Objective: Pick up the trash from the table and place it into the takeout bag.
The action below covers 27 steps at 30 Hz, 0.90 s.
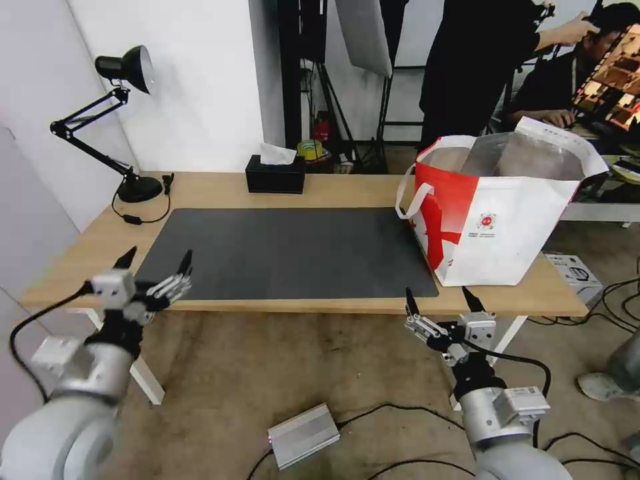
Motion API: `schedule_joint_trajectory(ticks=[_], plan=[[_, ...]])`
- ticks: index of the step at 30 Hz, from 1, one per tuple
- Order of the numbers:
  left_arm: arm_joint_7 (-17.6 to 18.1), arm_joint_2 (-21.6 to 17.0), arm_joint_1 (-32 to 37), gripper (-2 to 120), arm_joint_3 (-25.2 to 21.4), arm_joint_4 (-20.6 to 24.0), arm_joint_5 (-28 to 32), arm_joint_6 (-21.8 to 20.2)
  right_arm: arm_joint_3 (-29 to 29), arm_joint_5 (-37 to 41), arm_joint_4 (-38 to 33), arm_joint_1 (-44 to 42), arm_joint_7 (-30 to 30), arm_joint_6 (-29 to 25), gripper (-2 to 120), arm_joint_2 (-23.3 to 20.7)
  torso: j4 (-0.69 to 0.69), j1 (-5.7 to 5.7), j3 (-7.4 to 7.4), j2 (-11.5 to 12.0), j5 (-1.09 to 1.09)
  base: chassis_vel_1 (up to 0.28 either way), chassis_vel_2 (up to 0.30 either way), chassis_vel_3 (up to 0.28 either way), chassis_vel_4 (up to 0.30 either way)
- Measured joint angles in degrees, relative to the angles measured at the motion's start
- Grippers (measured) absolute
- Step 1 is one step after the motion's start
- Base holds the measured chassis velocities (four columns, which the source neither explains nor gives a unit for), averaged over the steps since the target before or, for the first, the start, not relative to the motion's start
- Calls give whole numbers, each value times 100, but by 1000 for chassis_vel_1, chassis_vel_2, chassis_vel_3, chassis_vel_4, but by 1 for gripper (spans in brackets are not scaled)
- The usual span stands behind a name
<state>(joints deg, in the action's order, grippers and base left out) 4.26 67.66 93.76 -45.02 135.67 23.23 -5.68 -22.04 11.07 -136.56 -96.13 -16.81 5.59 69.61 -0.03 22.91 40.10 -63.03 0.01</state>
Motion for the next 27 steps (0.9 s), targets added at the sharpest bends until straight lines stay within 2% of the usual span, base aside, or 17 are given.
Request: schedule_joint_trajectory(ticks=[2,5,6,10,11,15,20,22,27], plan=[[-32,101,74,100,-14,29,-119,79,0,-18,-8,-10,1,-2,100,22,1,0,0,0,-1,0,0,0,0],[-199,585,448,100,-123,141,-559,395,4,-148,-16,-33,12,-9,100,78,2,1,0,0,0,0,0,0,0],[-199,585,448,100,-123,141,-559,395,4,-148,-16,-33,12,-9,100,78,2,1,0,0,0,0,0,0,0],[-350,1170,906,100,-137,222,-1114,815,-1,-294,-28,-68,35,-23,100,144,2,0,0,0,1,0,0,0,0],[-350,1170,906,100,-137,222,-1114,815,-1,-294,-28,-68,35,-23,100,144,2,0,0,0,1,0,0,0,0],[-430,1742,1326,100,86,324,-1549,1176,0,-428,-42,-107,52,-39,100,220,3,0,0,0,1,0,0,0,0],[-418,2053,1580,100,443,439,-1809,1343,12,-512,-92,-160,64,-43,100,269,3,1,0,0,0,0,0,0,0],[-408,2075,1631,100,509,443,-1850,1385,12,-528,-97,-170,65,-44,100,275,2,1,1,0,0,0,0,0,0],[-121,2048,1911,100,852,408,-2144,1634,11,-585,-126,-212,69,-54,100,296,3,1,0,0,-1,0,0,0,0]])
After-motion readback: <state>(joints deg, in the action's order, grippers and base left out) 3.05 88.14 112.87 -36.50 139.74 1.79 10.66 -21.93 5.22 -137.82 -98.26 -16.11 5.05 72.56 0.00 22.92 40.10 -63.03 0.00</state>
